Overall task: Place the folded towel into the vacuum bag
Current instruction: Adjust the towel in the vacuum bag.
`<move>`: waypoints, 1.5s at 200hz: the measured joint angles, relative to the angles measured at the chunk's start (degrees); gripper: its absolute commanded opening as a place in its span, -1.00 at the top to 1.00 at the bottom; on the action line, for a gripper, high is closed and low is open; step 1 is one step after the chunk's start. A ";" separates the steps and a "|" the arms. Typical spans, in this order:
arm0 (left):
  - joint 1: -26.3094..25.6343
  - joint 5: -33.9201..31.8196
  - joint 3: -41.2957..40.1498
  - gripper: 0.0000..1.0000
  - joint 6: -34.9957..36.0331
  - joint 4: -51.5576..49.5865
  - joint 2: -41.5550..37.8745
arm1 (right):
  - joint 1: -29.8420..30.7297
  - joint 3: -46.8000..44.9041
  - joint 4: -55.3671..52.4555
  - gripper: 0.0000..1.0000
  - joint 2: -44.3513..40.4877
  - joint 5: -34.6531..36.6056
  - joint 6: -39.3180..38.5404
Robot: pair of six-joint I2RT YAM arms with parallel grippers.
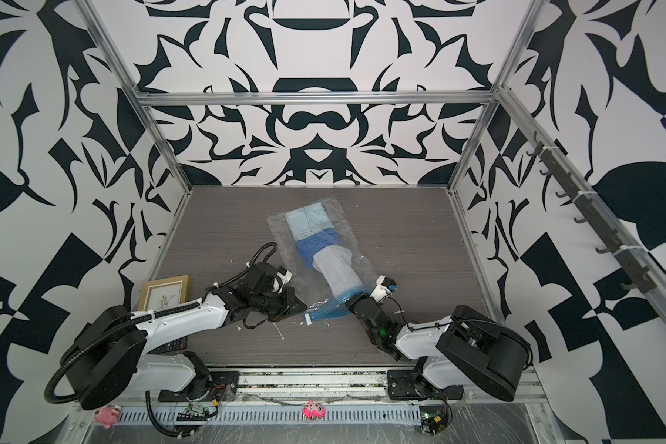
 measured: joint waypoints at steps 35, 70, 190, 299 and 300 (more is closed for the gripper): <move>1.11 -0.02 -1.53 1.00 0.48 -0.76 -1.49 | 0.00 0.02 -1.70 0.67 -1.95 -1.16 -0.52; 1.31 -0.09 -1.60 1.00 0.90 -1.11 -1.55 | 0.00 0.50 -5.38 0.33 -4.42 -4.52 -2.21; 2.19 -2.89 -1.40 1.00 1.18 -3.61 -1.55 | 0.00 0.04 -44.11 0.30 -47.56 -15.63 -3.26; 2.21 -7.85 -3.72 1.00 7.91 -5.18 -1.20 | 0.00 11.10 -42.64 0.04 -28.70 -22.40 -4.09; 2.21 -7.89 -3.78 1.00 8.02 -5.20 -1.20 | 0.00 11.13 -42.53 0.04 -28.48 -22.49 -4.07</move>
